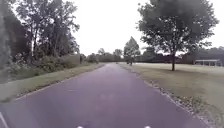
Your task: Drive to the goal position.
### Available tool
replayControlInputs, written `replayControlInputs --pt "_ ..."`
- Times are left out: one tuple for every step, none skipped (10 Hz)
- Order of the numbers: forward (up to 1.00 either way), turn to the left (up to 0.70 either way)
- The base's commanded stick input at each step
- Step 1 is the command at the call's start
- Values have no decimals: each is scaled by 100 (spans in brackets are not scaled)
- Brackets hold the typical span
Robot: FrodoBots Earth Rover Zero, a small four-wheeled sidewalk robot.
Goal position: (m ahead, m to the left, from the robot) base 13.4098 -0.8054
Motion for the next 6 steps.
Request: replayControlInputs --pt "70 0" --pt "70 0" --pt "70 0" --pt "70 0" --pt "70 0" --pt "70 0"
